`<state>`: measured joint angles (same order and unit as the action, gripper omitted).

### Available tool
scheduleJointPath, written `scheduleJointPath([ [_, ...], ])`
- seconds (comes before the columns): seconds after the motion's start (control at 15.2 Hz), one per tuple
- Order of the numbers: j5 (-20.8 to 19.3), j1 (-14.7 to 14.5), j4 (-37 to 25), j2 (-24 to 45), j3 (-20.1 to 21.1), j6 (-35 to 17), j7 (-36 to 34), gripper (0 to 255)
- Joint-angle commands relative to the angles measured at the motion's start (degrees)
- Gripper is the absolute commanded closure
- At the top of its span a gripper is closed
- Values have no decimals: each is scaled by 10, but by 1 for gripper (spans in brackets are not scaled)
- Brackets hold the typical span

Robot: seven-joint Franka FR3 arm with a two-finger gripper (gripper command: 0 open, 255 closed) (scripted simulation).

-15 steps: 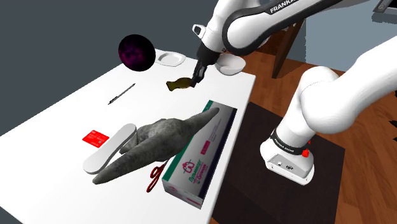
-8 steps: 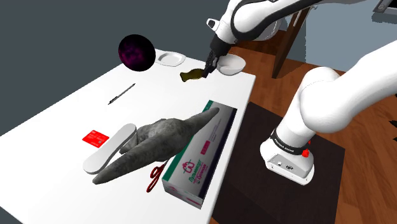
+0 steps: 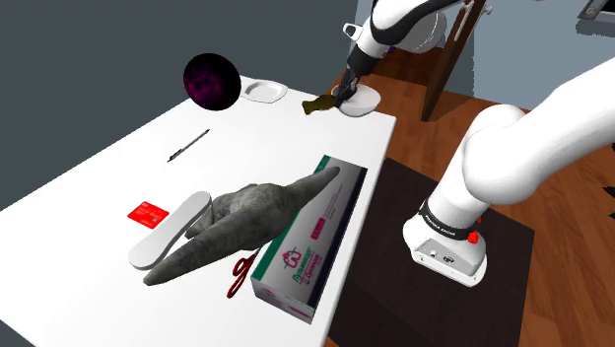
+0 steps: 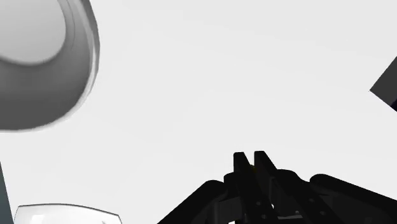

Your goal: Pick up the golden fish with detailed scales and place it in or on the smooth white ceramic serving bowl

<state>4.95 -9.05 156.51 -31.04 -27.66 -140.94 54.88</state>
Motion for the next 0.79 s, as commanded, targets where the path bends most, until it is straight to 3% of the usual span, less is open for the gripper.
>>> scheduleJointPath([
  [0.0,-4,8,-19,9,-30,14,34,255],
  [0.4,10,3,-92,69,-126,44,139,255],
  [0.73,52,-23,-170,138,-215,76,237,255],
])
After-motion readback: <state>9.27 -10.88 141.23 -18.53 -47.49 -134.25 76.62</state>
